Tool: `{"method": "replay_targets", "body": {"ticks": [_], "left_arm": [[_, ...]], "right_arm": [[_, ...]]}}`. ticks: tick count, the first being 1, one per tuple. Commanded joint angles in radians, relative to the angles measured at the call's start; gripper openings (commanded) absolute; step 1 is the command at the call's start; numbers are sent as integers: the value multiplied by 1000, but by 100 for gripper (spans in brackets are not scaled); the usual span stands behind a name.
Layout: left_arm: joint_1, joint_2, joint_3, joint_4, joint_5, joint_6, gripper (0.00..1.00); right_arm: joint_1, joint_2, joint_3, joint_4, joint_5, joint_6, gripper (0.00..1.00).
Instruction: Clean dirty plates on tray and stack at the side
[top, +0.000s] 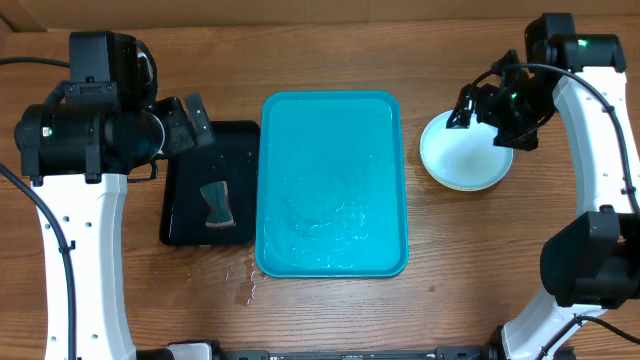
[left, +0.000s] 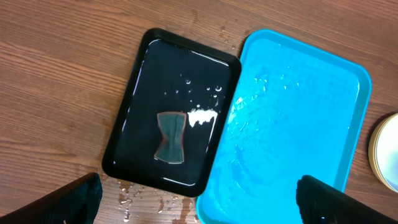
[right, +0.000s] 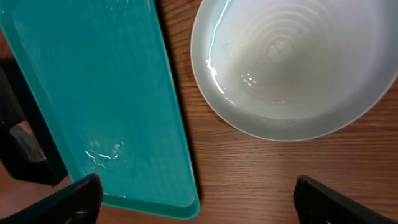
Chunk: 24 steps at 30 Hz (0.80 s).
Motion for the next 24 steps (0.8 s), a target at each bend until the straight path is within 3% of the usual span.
{"method": "replay_targets", "body": {"ticks": [1,10,14,18,24], "left_arm": [[0,6,10,4,-6,13,100],[0,6,10,4,-6,13,100],[0,6,10,4,-6,13,100],[0,6,10,4,-6,13,100],[0,7,10,4,-6,13,100]], "right_arm": [[-6,-12,18,11,-24,-30,99],[-6,-12,18,-10,22,-30,100],[-6,-42,18,30,-50,-30,100],[-3,-205,18,166,-97,-30,100],[-1,-627,18,419,-87,-70,100]]}}
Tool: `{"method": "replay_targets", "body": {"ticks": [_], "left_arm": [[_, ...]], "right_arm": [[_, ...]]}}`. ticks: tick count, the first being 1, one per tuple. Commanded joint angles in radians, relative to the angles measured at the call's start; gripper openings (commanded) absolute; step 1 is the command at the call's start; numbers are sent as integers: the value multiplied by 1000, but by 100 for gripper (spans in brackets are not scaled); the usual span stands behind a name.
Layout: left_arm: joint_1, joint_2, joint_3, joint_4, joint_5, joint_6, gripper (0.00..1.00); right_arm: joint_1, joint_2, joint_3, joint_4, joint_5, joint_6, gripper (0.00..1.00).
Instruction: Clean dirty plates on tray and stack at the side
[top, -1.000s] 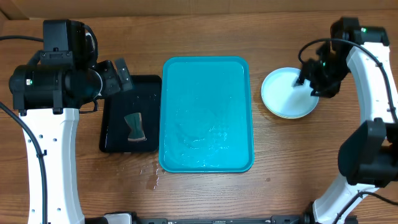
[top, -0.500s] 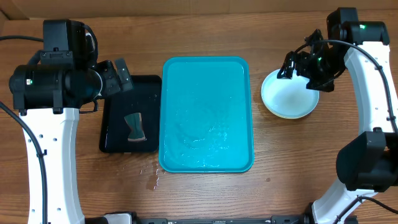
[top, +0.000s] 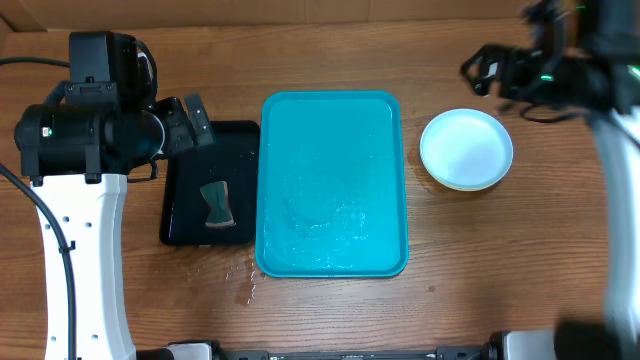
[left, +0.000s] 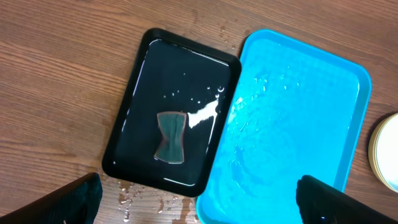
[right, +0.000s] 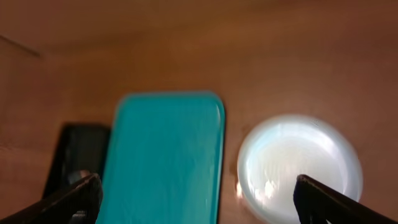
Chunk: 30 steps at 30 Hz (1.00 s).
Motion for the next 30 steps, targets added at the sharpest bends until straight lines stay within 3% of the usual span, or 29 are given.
{"method": "replay_targets", "body": {"ticks": [1,6,10,16,21,24,30], "left_arm": [[0,7,10,4,-6,13,100],[0,7,10,4,-6,13,100],[0,7,10,4,-6,13,100],[0,7,10,4,-7,13,100],[0,7,10,4,-7,13,100],[0,7,10,4,-6,13,100],[0,7,10,4,-6,13,100]], "right_arm": [[6,-333,27,117,-23,-65,99],[44,-633,-15,203,-24,-232,100],[60,-879,-156,204,-23,-289,99],[58,-1221,-510,308,22,-288,100],[57,-1394,-823,439,21,-276,100],[57,-1459,-1003,610,10,-276,100],[56,-1522,-1348,1135,48,-253,100]]}}
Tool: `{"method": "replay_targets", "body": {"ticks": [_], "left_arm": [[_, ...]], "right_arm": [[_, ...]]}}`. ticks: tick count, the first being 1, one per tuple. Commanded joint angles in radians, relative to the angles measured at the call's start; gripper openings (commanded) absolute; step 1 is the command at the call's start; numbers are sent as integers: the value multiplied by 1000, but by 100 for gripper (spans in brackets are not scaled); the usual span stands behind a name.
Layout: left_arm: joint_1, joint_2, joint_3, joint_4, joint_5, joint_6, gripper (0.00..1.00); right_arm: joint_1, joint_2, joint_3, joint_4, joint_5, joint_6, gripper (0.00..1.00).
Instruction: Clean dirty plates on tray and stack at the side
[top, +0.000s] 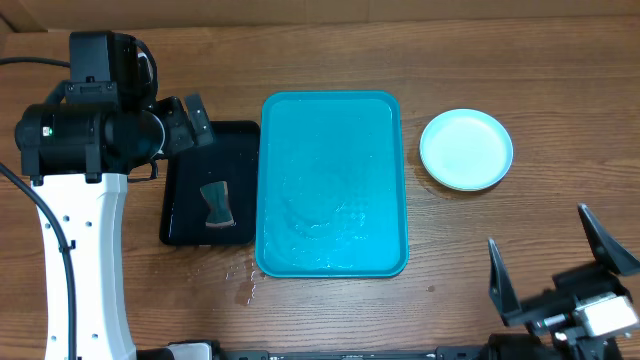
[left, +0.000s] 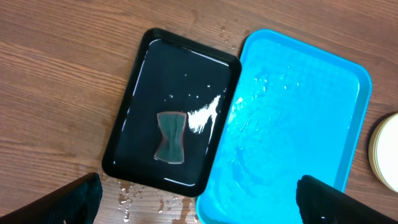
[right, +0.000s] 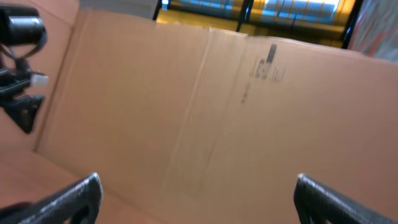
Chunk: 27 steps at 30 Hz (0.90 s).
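Note:
A white plate (top: 466, 150) lies alone on the wooden table, right of the turquoise tray (top: 333, 150), which is wet and carries nothing. My right gripper (top: 548, 258) hangs open and empty at the table's front right, well short of the plate. Its wrist view shows only a cardboard wall between the open gripper (right: 199, 199) tips. My left gripper (top: 192, 122) is open high above the black tray (top: 180, 170). From the left wrist view the gripper (left: 199, 199) looks down on both trays, with the plate (left: 385, 152) at the right edge.
A dark sponge (top: 217, 204) lies in the shallow black tray (left: 149, 81), seen as a sponge (left: 171, 137) amid water drops. Water is spilled on the table at the trays' front corners. A cardboard wall stands behind the table.
My right gripper was up behind the plate at the back right. It is now low at the front right corner, its camera facing the cardboard wall. The left arm and plate are unmoved.
At first my right gripper stood open close over the white plate beside the turquoise tray. Then it was higher and behind the plate, which stayed on the table. Now it is at the front right, far from the plate. The left gripper kept still above the black tray.

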Motion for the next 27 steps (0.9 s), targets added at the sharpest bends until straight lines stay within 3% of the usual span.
{"method": "replay_targets", "body": {"ticks": [1,5,9,19,24,27], "left_arm": [[0,7,10,3,-6,13,100],[0,7,10,3,-6,13,100],[0,7,10,3,-6,13,100],[0,9,10,3,-6,13,100],[0,9,10,3,-6,13,100],[0,9,10,3,-6,13,100]], "right_arm": [[3,-37,-163,185,46,16,100],[-3,-69,-360,384,178,177,100],[-5,-69,-468,429,224,252,100],[-7,-69,-613,237,305,304,100],[-7,-69,-613,62,311,304,99],[-7,-69,-613,71,313,297,99]]}}
